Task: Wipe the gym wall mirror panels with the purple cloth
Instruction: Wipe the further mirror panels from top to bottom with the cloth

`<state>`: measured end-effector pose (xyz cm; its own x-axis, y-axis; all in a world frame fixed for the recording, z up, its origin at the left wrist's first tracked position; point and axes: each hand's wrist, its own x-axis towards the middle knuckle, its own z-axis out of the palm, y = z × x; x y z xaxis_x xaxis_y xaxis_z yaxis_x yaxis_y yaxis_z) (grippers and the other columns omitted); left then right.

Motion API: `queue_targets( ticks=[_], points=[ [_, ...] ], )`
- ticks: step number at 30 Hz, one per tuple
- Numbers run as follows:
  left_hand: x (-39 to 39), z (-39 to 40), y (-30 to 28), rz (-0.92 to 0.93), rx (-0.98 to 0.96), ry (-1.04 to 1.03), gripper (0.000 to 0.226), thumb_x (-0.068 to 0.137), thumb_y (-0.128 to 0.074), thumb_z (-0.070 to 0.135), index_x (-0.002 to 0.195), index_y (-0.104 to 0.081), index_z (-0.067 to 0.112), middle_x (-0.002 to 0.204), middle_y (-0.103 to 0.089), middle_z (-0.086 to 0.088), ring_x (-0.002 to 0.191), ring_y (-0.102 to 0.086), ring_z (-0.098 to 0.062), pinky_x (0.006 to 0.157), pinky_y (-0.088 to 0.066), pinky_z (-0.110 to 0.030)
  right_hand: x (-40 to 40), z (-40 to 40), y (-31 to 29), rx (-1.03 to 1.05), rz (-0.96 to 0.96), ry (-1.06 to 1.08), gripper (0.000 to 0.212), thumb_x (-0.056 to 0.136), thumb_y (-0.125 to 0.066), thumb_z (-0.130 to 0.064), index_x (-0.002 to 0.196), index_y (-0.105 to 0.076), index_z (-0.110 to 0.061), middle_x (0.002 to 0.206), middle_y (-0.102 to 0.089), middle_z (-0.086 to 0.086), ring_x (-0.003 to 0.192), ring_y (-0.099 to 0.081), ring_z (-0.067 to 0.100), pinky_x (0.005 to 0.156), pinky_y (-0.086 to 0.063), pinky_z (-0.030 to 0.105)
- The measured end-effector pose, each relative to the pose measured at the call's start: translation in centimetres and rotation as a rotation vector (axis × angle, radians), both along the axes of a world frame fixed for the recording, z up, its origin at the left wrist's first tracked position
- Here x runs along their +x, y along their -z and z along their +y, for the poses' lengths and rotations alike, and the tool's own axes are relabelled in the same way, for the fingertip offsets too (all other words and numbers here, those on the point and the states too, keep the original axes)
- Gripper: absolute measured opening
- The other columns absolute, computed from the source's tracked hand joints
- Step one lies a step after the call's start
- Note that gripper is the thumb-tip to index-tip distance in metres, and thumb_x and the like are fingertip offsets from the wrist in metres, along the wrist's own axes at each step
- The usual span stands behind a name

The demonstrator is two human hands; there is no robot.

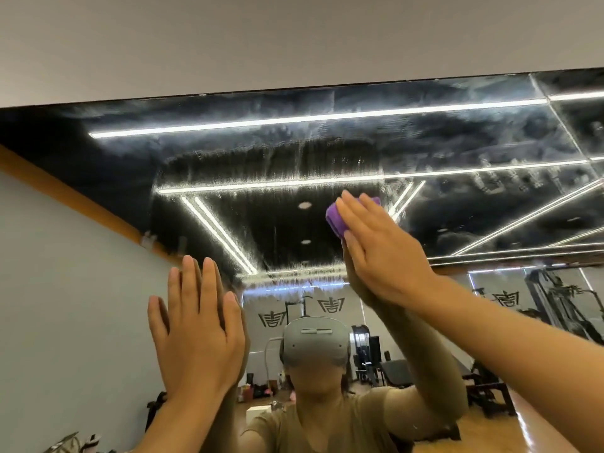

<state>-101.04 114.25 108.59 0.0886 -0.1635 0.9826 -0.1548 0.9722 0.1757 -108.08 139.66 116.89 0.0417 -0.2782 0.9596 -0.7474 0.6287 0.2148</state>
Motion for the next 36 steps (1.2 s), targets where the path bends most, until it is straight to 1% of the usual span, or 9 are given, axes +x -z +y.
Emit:
queue_targets(
  ticks=[4,9,13,15,18,23,29,32,36],
  points=[
    [0.0,0.0,0.1,-0.005,0.005,0.005,0.067,0.1,-0.012,0.052,0.159,-0.019,0.019,0.167,-0.018,-0.005,0.154,-0.013,-0.025,0.123,-0.011,-0.055,-0.2,0.8,1.5,0.087,0.024,0.046,0.059,0.102,-0.013,-0.045,0.157,-0.015,-0.026,0.16,-0.006,-0.015,0.151,-0.001,0.005,0.117,0.01,0.014],
    [-0.2,-0.1,0.2,0.015,0.002,-0.003,0.065,0.101,-0.013,0.052,0.158,-0.017,0.022,0.167,-0.018,-0.003,0.154,-0.013,-0.023,0.123,-0.009,-0.052,-0.9,1.0,-7.3,-0.046,-0.049,0.056,0.054,0.111,-0.022,-0.032,0.162,-0.009,-0.017,0.17,-0.003,-0.002,0.156,0.002,0.016,0.123,0.004,0.028],
    [-0.2,-0.2,0.2,0.032,-0.01,0.003,0.065,0.1,-0.015,0.052,0.157,-0.018,0.022,0.166,-0.019,-0.003,0.154,-0.014,-0.023,0.123,-0.009,-0.052,-0.9,0.4,-11.8,-0.087,-0.082,0.099,0.054,0.112,-0.022,-0.027,0.162,-0.006,-0.013,0.17,-0.001,0.005,0.156,0.002,0.025,0.123,0.005,0.029],
    [-0.3,-0.1,0.2,0.039,-0.017,0.004,0.064,0.1,-0.017,0.052,0.157,-0.018,0.022,0.166,-0.02,-0.003,0.153,-0.016,-0.025,0.122,-0.01,-0.052,-1.1,0.0,-10.3,-0.036,-0.024,0.07,0.055,0.11,-0.023,-0.032,0.162,-0.01,-0.018,0.17,-0.005,0.002,0.156,-0.001,0.023,0.123,0.004,0.03],
    [-0.3,-0.2,0.3,0.039,-0.019,0.011,0.065,0.1,-0.017,0.051,0.157,-0.019,0.021,0.166,-0.02,-0.003,0.154,-0.015,-0.024,0.122,-0.008,-0.051,-1.2,-0.3,-4.7,0.207,0.107,0.026,0.058,0.104,-0.025,-0.037,0.16,-0.02,-0.024,0.168,-0.015,-0.005,0.156,-0.006,0.017,0.125,0.002,0.028],
    [-0.2,-0.2,0.3,0.029,-0.014,0.0,0.067,0.1,-0.018,0.051,0.158,-0.023,0.018,0.166,-0.02,-0.004,0.154,-0.014,-0.024,0.123,-0.008,-0.051,-1.3,0.9,-1.3,0.455,0.18,0.034,0.053,0.105,-0.02,-0.041,0.157,-0.015,-0.033,0.165,-0.014,-0.014,0.154,-0.005,0.007,0.124,0.003,0.022],
    [-0.1,0.0,0.3,0.031,-0.009,-0.008,0.064,0.1,-0.016,0.052,0.158,-0.017,0.023,0.166,-0.018,-0.003,0.154,-0.014,-0.024,0.123,-0.008,-0.051,-2.1,2.4,-10.1,0.021,-0.007,0.008,0.054,0.11,-0.034,-0.021,0.161,-0.016,-0.017,0.169,-0.01,0.0,0.156,-0.003,0.019,0.122,0.004,0.025],
    [-0.1,0.0,0.3,0.04,-0.004,-0.004,0.066,0.1,-0.016,0.052,0.158,-0.021,0.021,0.166,-0.021,-0.004,0.154,-0.016,-0.025,0.123,-0.008,-0.052,-2.3,2.2,-11.3,-0.003,-0.047,0.037,0.055,0.11,-0.031,-0.023,0.162,-0.012,-0.018,0.17,-0.006,-0.002,0.156,0.0,0.017,0.121,0.006,0.023],
    [0.0,0.1,0.2,0.044,-0.002,-0.007,0.068,0.1,-0.017,0.051,0.158,-0.028,0.019,0.166,-0.022,-0.006,0.154,-0.016,-0.026,0.123,-0.009,-0.052,-2.3,1.7,-7.7,0.02,0.014,0.011,0.056,0.108,-0.029,-0.029,0.161,-0.015,-0.02,0.169,-0.01,-0.002,0.156,-0.003,0.016,0.123,0.004,0.025]
  ],
)
